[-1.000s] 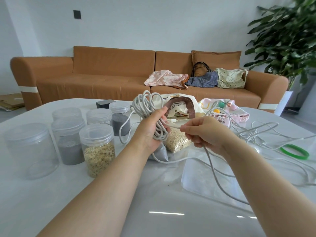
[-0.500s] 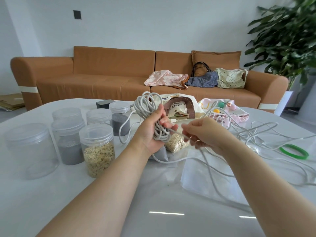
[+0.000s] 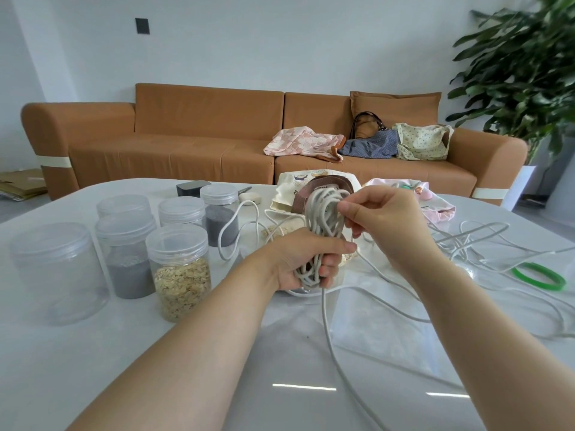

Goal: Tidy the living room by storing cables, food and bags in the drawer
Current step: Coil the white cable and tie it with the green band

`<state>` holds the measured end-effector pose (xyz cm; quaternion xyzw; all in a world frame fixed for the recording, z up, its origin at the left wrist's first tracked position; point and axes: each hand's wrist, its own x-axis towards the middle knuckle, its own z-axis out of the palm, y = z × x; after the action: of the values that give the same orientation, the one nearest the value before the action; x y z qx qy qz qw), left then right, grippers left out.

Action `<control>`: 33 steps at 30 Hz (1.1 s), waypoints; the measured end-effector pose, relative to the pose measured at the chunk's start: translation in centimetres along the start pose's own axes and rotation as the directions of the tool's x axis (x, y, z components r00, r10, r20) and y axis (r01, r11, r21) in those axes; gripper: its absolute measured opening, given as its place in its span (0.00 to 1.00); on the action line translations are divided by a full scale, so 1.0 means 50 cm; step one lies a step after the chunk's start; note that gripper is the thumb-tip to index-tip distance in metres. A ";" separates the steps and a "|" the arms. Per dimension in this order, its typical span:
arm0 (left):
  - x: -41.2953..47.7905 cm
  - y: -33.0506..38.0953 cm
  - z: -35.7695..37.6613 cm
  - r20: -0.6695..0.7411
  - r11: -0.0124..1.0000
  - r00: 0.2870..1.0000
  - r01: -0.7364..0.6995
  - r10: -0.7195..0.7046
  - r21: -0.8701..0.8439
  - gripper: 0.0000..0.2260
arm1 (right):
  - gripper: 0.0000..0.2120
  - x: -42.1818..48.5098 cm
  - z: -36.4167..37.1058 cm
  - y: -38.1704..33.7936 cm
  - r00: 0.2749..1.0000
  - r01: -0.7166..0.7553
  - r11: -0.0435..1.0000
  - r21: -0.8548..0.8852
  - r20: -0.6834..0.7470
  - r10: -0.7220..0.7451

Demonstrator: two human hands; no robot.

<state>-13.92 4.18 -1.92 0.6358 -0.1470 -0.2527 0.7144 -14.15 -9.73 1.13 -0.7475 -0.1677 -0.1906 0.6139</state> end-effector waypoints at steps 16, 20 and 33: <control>0.029 0.001 -0.011 -0.549 0.844 0.825 -0.385 0.134 -0.373 0.16 | 0.09 0.000 -0.018 0.026 0.761 -0.400 0.850 -0.342 0.393 0.516; 0.025 0.019 -0.032 -0.598 0.676 0.791 -0.510 0.126 -0.532 0.18 | 0.14 -0.017 0.005 0.019 0.550 -0.368 0.799 -0.476 0.581 0.600; 0.012 0.037 -0.067 -0.789 0.929 0.568 -0.370 0.235 0.010 0.14 | 0.09 -0.002 -0.019 -0.028 0.764 -0.088 0.725 -0.684 0.421 0.490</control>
<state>-11.33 6.75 -0.65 0.5886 0.0897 0.1627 0.7868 -15.01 -10.39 2.44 -0.9457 -0.1463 0.1035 0.2711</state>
